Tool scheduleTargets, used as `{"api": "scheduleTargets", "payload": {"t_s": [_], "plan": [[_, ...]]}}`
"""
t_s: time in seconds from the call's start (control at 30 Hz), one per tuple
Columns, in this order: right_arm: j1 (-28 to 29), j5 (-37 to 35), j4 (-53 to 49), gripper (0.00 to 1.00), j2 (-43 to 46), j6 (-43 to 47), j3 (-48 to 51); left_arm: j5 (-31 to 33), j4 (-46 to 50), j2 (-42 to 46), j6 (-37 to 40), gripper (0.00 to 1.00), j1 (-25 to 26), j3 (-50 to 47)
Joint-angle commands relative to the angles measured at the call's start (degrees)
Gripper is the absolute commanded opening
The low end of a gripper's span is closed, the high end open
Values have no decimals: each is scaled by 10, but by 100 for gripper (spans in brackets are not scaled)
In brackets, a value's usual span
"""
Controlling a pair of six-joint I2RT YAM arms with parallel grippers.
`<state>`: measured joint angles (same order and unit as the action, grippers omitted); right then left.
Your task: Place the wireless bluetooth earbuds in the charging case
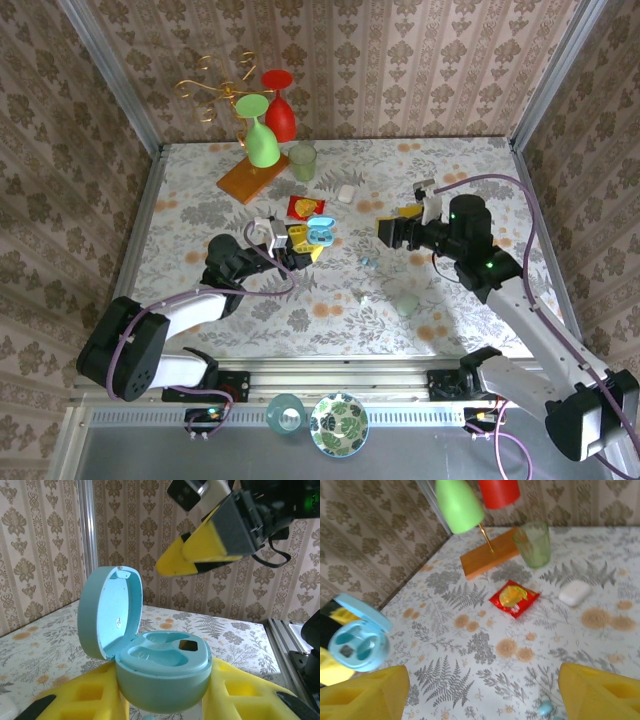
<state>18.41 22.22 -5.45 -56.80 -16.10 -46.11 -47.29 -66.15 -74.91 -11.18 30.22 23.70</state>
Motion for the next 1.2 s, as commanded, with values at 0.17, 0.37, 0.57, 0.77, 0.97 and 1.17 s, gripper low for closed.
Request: {"api": "scheduleTargets", "payload": {"t_s": [0.17,0.37,0.57,0.77,0.97,1.17], "plan": [[-13,-18,-69,62,-112,-47,8,5,-26,11,13,26,-5,-5],[-14,4,-82,48,-225,-45,-16,1,-26,16,10,25,-5,-7],[-14,35,-63,42,-324,-39,-30,2,-20,25,11,25,-5,-12],[-14,43,-37,40,-377,-33,-43,2,-16,22,13,25,-4,-10],[-15,47,-22,38,-413,-27,-57,1,-14,20,14,25,-4,-9],[-16,51,-19,38,-431,-21,-56,2,-13,21,14,25,-5,-11]]}}
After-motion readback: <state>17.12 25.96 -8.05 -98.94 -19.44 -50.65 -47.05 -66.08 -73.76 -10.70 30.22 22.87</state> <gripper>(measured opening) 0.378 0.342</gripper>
